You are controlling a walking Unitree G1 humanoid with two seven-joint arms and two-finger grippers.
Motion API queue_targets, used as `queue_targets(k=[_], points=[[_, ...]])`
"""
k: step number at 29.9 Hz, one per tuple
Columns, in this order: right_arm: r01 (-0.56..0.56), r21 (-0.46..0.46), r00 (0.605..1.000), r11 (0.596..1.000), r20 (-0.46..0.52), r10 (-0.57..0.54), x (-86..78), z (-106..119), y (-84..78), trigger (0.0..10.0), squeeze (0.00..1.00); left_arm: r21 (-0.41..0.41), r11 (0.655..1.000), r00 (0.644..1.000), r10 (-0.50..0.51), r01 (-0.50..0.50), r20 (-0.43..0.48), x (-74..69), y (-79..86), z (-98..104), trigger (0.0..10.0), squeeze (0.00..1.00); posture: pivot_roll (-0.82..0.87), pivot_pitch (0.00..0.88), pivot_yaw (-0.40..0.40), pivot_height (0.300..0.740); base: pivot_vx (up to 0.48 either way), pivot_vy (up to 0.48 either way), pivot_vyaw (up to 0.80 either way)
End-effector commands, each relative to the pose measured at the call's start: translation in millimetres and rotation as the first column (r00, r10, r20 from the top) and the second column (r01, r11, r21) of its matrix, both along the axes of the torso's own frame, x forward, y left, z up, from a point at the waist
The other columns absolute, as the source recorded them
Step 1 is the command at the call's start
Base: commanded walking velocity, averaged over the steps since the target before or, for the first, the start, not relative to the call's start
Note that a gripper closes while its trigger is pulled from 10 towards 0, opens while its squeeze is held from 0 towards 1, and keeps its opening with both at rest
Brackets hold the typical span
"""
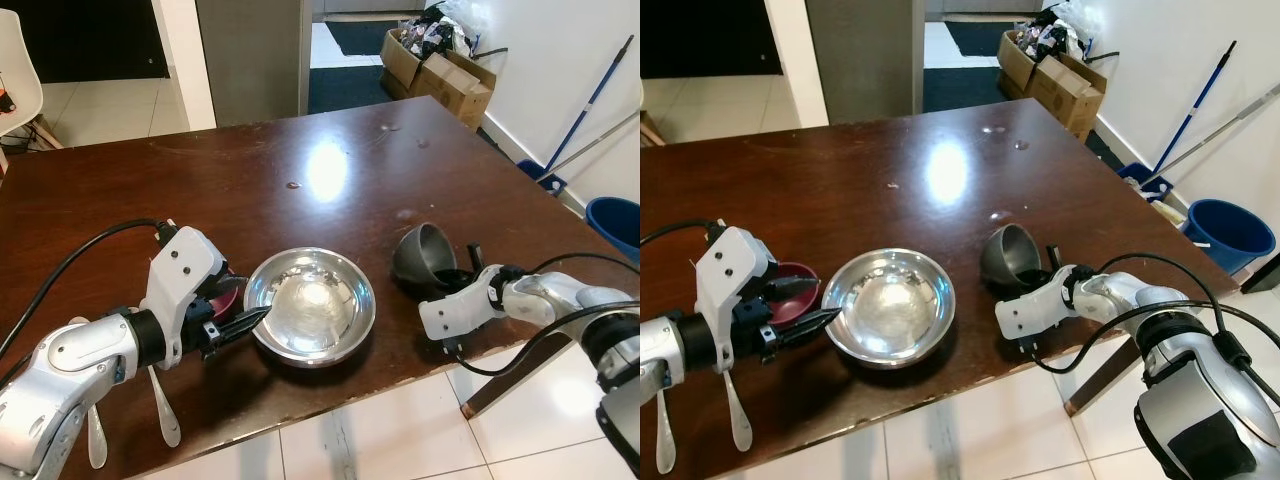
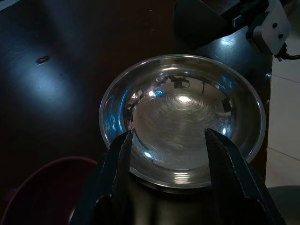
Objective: Setting the table
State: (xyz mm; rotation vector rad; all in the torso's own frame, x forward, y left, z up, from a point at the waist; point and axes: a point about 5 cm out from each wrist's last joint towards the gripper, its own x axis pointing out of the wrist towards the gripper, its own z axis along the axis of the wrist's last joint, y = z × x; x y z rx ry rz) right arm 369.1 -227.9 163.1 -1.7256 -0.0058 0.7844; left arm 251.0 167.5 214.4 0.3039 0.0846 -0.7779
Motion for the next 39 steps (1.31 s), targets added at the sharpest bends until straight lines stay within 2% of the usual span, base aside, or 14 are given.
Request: queue_targets(k=[1, 8, 9, 11, 18, 33, 34, 35, 36, 39], points=[[0.002, 0.026, 1.000, 1.000, 0.011, -0.002, 2.6, 5.6, 2.7, 0.0, 0.00, -0.003, 1.000, 1.000, -0.018, 0.018, -0.008, -3.1, -3.6, -1.0, 10.0, 0.00, 0.02, 0.087, 0.046, 0.740, 0.000, 0.000, 0.00], [0.000, -0.021, 1.000, 1.000, -0.008, 0.000, 2.5, 2.9, 1.9, 0.0, 0.00, -0.005, 1.000, 1.000, -0.016, 0.016, -0.008, -2.8, -3.6, -1.2, 10.0, 0.00, 0.02, 0.088, 0.044, 0.740, 0.000, 0.000, 0.00], [-0.007, -0.029, 1.000, 1.000, -0.019, 0.006, 2.0, 2.3, 2.0, 9.6, 0.00, -0.006, 1.000, 1.000, -0.015, 0.015, -0.009, -2.9, -3.6, -1.4, 10.0, 0.00, 0.02, 0.089, 0.043, 0.740, 0.000, 0.000, 0.00], [-0.028, -0.047, 0.999, 0.998, -0.036, 0.026, 0.6, 1.1, 2.7, 10.0, 0.00, -0.006, 1.000, 1.000, -0.014, 0.014, -0.009, -3.0, -3.8, -1.7, 10.0, 0.00, 0.02, 0.089, 0.042, 0.740, 0.000, 0.000, 0.00], [-0.098, -0.084, 0.993, 0.992, -0.080, 0.092, -2.0, -0.4, 8.9, 10.0, 0.00, -0.009, 1.000, 1.000, -0.010, 0.010, -0.011, -4.5, -4.1, -2.8, 10.0, 0.00, 0.02, 0.097, 0.028, 0.740, 0.000, 0.000, 0.00], [-0.163, -0.113, 0.985, 0.980, -0.074, 0.156, 1.7, 4.6, 23.1, 10.0, 0.00, -0.016, 1.000, 1.000, 0.006, -0.006, -0.017, -10.1, -4.6, -5.2, 10.0, 0.00, 0.03, 0.113, 0.003, 0.740, 0.000, 0.000, 0.00], [-0.168, -0.121, 0.985, 0.978, -0.068, 0.161, 2.1, 5.3, 23.5, 10.0, 0.42, -0.016, 1.000, 1.000, 0.007, -0.007, -0.018, -10.5, -4.8, -5.3, 10.0, 0.00, 0.03, 0.114, 0.001, 0.740, 0.000, 0.000, 0.00], [-0.172, -0.127, 0.984, 0.977, -0.064, 0.165, 2.3, 5.6, 23.6, 10.0, 0.42, -0.017, 1.000, 1.000, 0.008, -0.008, -0.018, -10.8, -5.0, -5.5, 10.0, 0.00, 0.03, 0.115, 0.001, 0.740, 0.000, 0.000, 0.00], [-0.171, -0.130, 0.984, 0.977, -0.062, 0.164, 2.5, 5.9, 23.3, 10.0, 1.00, -0.018, 1.000, 1.000, 0.008, -0.009, -0.018, -11.0, -5.1, -5.6, 10.0, 0.00, 0.03, 0.116, 0.001, 0.740, 0.000, 0.000, 0.00], [-0.167, -0.137, 0.985, 0.976, -0.056, 0.161, 3.0, 6.4, 22.4, 10.0, 1.00, -0.019, 1.000, 1.000, 0.009, -0.010, -0.020, -11.4, -5.5, -5.9, 10.0, 0.00, 0.03, 0.117, 0.002, 0.740, 0.000, 0.000, 0.00]])
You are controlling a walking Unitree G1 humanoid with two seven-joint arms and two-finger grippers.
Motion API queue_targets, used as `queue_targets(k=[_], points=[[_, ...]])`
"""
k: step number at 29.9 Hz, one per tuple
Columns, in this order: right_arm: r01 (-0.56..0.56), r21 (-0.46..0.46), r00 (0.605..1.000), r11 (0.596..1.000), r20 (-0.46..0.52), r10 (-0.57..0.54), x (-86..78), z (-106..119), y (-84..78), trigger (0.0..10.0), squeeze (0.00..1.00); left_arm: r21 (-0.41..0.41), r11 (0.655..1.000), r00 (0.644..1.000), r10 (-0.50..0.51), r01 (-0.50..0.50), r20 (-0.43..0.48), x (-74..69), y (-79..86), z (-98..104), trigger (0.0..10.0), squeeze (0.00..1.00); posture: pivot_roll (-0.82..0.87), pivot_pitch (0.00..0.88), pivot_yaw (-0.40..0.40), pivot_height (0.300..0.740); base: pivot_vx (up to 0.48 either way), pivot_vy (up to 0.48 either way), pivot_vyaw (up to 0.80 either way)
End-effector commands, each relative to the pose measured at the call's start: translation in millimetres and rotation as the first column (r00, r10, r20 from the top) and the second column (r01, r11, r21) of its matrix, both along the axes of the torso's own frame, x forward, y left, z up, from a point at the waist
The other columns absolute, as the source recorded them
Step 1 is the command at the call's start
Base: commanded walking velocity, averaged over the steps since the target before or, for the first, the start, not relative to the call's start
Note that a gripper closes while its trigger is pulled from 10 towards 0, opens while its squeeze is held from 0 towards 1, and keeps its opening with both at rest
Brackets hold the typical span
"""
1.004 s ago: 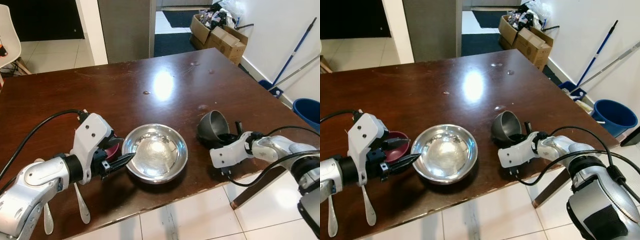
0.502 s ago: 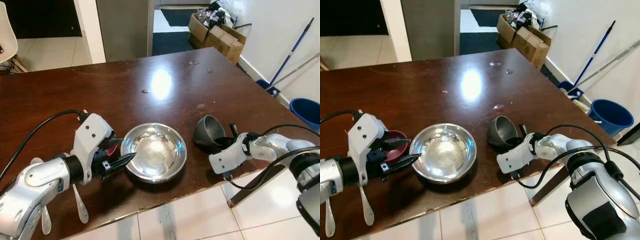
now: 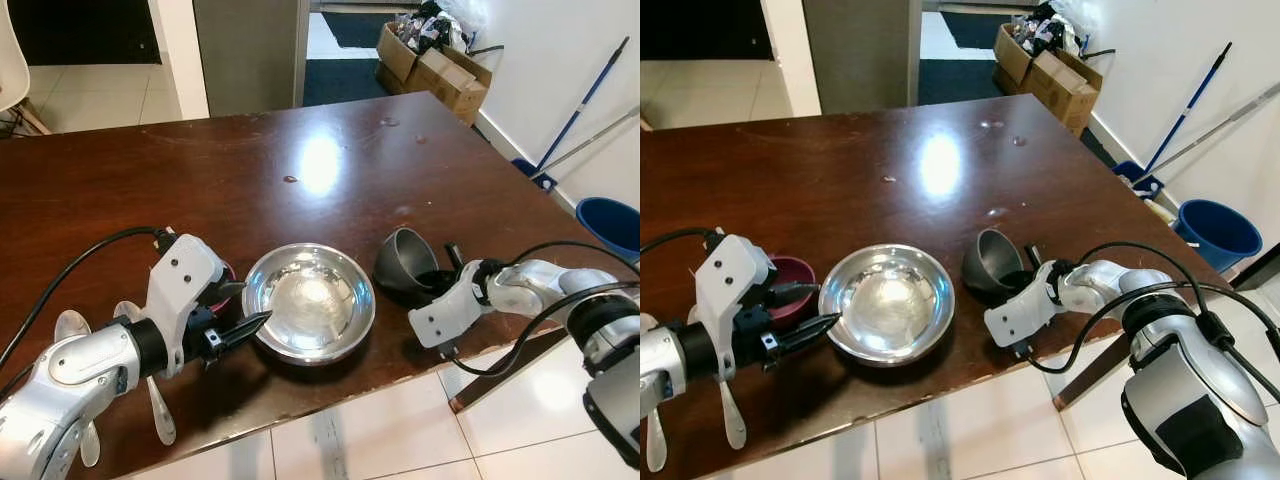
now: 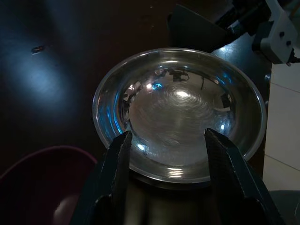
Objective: Setting the table
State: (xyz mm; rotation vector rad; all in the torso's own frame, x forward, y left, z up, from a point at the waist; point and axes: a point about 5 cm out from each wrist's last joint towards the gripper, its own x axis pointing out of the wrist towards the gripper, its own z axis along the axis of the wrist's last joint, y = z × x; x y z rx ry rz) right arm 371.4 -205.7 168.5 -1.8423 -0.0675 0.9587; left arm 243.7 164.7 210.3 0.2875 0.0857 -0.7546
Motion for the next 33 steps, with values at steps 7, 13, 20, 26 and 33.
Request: queue_targets(k=[7, 13, 20, 26, 33], points=[[0.004, -0.042, 0.998, 0.999, 0.067, -0.001, 4.0, 6.5, -4.8, 10.0, 0.32, -0.011, 1.000, 1.000, -0.019, 0.019, -0.020, -3.8, -4.3, -2.7, 10.0, 0.00, 0.02, 0.114, 0.005, 0.740, 0.000, 0.000, 0.00], [0.000, -0.053, 0.994, 0.999, 0.110, 0.006, 5.8, 12.7, -8.1, 10.0, 0.00, -0.019, 1.000, 1.000, -0.025, 0.025, -0.019, -2.1, -6.9, -3.4, 10.0, 0.00, 0.00, 0.110, 0.001, 0.740, 0.000, 0.000, 0.00], [-0.007, -0.053, 0.993, 0.999, 0.120, 0.013, 4.9, 10.2, -9.1, 0.0, 0.00, -0.024, 0.999, 1.000, -0.023, 0.023, -0.017, -1.5, -8.0, -3.5, 10.0, 0.00, 0.01, 0.109, -0.003, 0.740, 0.000, 0.000, 0.00], [-0.009, -0.034, 0.993, 0.999, 0.114, 0.013, 4.3, 8.2, -7.3, 0.0, 0.00, -0.023, 1.000, 1.000, -0.019, 0.018, -0.015, -1.9, -7.0, -3.4, 10.0, 0.00, 0.01, 0.107, -0.004, 0.740, 0.000, 0.000, 0.00], [-0.039, -0.065, 0.993, 0.997, 0.105, 0.046, 3.6, 8.2, -5.6, 0.0, 0.00, -0.024, 1.000, 1.000, -0.012, 0.011, -0.012, -2.1, -6.9, -3.5, 10.0, 0.00, 0.01, 0.101, -0.012, 0.740, 0.000, 0.000, 0.00]])
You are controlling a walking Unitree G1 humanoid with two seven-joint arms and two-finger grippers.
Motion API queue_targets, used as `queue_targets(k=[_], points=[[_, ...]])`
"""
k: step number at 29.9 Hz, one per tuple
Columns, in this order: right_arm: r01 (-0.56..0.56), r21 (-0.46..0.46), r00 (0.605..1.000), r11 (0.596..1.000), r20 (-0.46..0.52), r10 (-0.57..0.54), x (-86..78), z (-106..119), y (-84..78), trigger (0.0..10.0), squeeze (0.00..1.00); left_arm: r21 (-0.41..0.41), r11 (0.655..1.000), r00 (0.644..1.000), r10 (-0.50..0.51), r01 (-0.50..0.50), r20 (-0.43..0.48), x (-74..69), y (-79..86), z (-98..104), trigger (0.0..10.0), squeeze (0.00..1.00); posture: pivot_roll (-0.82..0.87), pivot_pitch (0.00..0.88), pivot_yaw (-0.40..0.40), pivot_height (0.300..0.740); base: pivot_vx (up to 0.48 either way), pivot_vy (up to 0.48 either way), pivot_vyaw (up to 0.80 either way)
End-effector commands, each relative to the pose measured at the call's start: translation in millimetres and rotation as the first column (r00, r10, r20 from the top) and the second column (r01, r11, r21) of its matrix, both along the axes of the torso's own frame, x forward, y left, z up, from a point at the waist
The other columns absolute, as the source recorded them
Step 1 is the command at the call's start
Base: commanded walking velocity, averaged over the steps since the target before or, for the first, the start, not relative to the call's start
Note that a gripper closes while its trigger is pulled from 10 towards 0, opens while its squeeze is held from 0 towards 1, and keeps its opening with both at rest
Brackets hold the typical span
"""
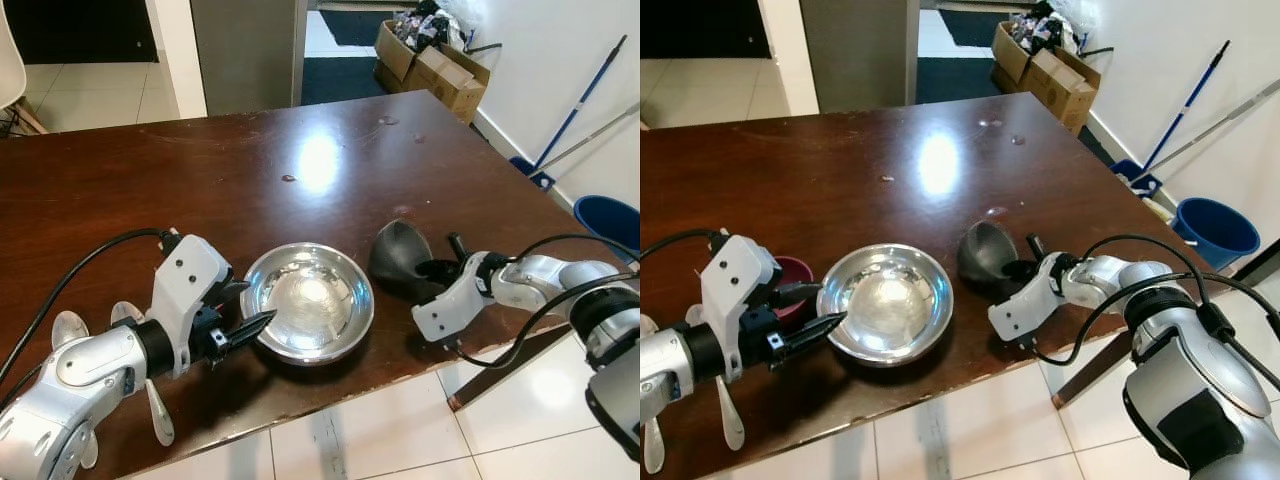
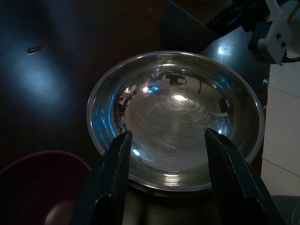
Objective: Setting the table
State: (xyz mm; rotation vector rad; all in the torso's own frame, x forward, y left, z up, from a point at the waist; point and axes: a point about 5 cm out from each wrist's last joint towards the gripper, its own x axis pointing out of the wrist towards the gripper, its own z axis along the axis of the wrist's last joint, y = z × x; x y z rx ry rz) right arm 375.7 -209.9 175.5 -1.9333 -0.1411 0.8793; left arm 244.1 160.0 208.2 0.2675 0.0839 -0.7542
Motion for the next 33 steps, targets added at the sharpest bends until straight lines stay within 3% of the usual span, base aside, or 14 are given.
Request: queue_targets(k=[1, 10, 11, 12, 21, 30, 31, 32, 33], points=[[-0.025, -0.043, 1.000, 0.999, -0.004, 0.025, -0.6, 1.6, -1.5, 0.0, 0.00, -0.006, 1.000, 1.000, -0.013, 0.013, -0.006, -2.6, -2.4, -1.5, 10.0, 0.00, 0.01, 0.099, -0.015, 0.740, 0.000, 0.000, 0.00], [-0.020, -0.128, 1.000, 0.992, -0.025, 0.017, -0.7, 1.2, -7.0, 0.1, 0.00, -0.012, 1.000, 1.000, -0.010, 0.010, -0.005, -3.0, -3.7, -2.1, 10.0, 0.00, 0.01, 0.096, -0.023, 0.740, 0.000, 0.000, 0.00], [-0.017, -0.146, 0.999, 0.989, -0.043, 0.011, -2.0, -0.7, -9.5, 3.1, 0.00, -0.012, 1.000, 1.000, -0.009, 0.009, -0.005, -3.1, -3.8, -2.2, 10.0, 0.00, 0.01, 0.095, -0.026, 0.740, 0.000, 0.000, 0.00], [-0.021, -0.161, 0.998, 0.987, -0.058, 0.012, -3.4, -2.0, -11.5, 10.0, 0.00, -0.014, 1.000, 1.000, -0.008, 0.008, -0.005, -3.2, -3.9, -2.5, 10.0, 0.00, 0.00, 0.095, -0.029, 0.740, 0.000, 0.000, 0.00], [-0.083, -0.225, 0.993, 0.971, -0.102, 0.061, -8.5, -0.4, -16.9, 10.0, 0.00, -0.024, 1.000, 1.000, -0.009, 0.009, -0.010, -4.6, -6.7, -6.2, 10.0, 0.00, -0.02, 0.090, -0.045, 0.740, 0.000, 0.000, 0.00], [-0.126, -0.281, 0.992, 0.951, -0.065, 0.112, -6.2, 5.7, -17.2, 10.0, 0.00, -0.033, 0.999, 1.000, -0.006, 0.006, -0.010, -5.2, -8.2, -7.8, 10.0, 0.00, -0.02, 0.088, -0.055, 0.740, 0.000, 0.000, 0.00], [-0.133, -0.289, 0.991, 0.948, -0.056, 0.122, -5.9, 6.0, -17.3, 10.0, 0.39, -0.033, 0.999, 1.000, -0.006, 0.005, -0.010, -5.4, -8.5, -7.9, 10.0, 0.00, -0.02, 0.090, -0.056, 0.740, 0.000, 0.000, 0.00], [-0.133, -0.289, 0.991, 0.948, -0.056, 0.122, -5.9, 6.0, -17.3, 10.0, 0.39, -0.033, 0.999, 1.000, -0.006, 0.005, -0.010, -5.4, -8.5, -7.9, 10.0, 0.00, -0.02, 0.090, -0.056, 0.740, 0.000, 0.000, 0.00], [-0.145, -0.300, 0.989, 0.943, -0.031, 0.142, -4.8, 6.8, -17.1, 10.0, 1.00, -0.034, 0.999, 1.000, -0.005, 0.004, -0.010, -5.7, -8.8, -7.9, 10.0, 0.00, -0.02, 0.091, -0.055, 0.740, 0.000, 0.000, 0.00]])
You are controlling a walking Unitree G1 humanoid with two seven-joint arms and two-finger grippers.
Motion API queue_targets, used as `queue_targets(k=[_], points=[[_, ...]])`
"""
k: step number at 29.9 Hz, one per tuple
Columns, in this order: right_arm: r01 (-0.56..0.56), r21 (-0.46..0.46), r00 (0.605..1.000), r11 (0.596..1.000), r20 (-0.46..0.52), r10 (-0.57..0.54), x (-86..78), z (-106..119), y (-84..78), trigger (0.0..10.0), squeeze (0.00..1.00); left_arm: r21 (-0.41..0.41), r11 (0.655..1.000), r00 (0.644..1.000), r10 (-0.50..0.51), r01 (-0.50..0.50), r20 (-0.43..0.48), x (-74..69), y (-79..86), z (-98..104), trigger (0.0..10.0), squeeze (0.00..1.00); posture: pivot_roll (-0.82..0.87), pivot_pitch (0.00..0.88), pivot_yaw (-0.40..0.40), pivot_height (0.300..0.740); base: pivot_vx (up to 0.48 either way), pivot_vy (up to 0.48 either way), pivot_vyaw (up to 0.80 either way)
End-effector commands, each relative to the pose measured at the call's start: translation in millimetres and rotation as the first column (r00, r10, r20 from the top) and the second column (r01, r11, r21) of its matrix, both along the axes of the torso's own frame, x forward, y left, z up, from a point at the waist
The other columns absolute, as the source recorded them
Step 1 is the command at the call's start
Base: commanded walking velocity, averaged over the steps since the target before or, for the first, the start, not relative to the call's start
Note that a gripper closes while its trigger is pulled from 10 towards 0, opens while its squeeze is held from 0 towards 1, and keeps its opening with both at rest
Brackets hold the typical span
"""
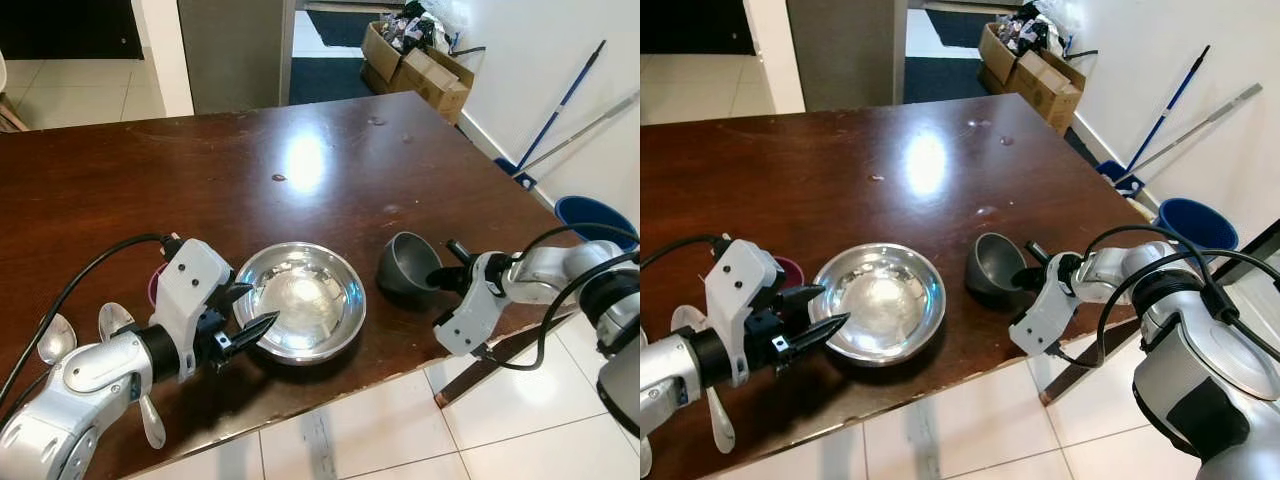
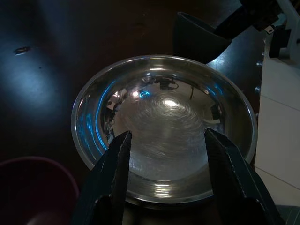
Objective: Setting the table
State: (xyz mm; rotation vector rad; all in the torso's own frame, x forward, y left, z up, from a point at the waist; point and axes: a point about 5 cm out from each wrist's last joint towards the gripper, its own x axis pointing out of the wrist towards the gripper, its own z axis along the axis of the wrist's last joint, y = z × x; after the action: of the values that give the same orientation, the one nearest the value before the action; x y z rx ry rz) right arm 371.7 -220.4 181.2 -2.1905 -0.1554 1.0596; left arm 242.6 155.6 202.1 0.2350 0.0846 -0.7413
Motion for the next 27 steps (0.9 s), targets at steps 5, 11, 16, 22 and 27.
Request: queue_targets(k=[5, 11, 16, 22, 27], points=[[-0.031, -0.041, 0.998, 0.999, 0.052, 0.033, 0.9, 2.8, -6.4, 10.0, 1.00, -0.006, 1.000, 1.000, -0.018, 0.018, 0.001, -4.3, -4.3, -1.9, 10.0, 0.00, -0.02, 0.092, -0.054, 0.740, 0.000, 0.000, 0.00], [-0.081, -0.070, 0.983, 0.994, 0.156, 0.092, 5.8, 10.2, -7.7, 10.0, 0.00, -0.012, 1.000, 1.000, -0.024, 0.024, -0.001, -4.1, -6.5, -2.5, 10.0, 0.00, -0.03, 0.093, -0.052, 0.740, 0.000, 0.000, 0.00], [-0.086, -0.082, 0.977, 0.993, 0.187, 0.100, 7.3, 13.1, -9.5, 10.0, 0.00, -0.015, 1.000, 1.000, -0.026, 0.026, -0.001, -3.5, -7.3, -2.5, 10.0, 0.00, -0.03, 0.091, -0.052, 0.740, 0.000, 0.000, 0.00], [-0.108, -0.092, 0.966, 0.990, 0.227, 0.127, 8.2, 14.4, -11.2, 10.0, 0.00, -0.018, 0.999, 1.000, -0.028, 0.028, 0.001, -2.3, -8.4, -2.5, 10.0, 0.00, -0.03, 0.093, -0.054, 0.740, 0.000, 0.000, 0.00], [-0.150, -0.076, 0.953, 0.986, 0.253, 0.165, 8.7, 13.5, -6.7, 10.0, 0.00, -0.017, 1.000, 1.000, -0.023, 0.023, 0.002, -2.9, -7.4, -2.1, 10.0, 0.00, -0.02, 0.094, -0.055, 0.740, 0.000, 0.000, 0.00]])
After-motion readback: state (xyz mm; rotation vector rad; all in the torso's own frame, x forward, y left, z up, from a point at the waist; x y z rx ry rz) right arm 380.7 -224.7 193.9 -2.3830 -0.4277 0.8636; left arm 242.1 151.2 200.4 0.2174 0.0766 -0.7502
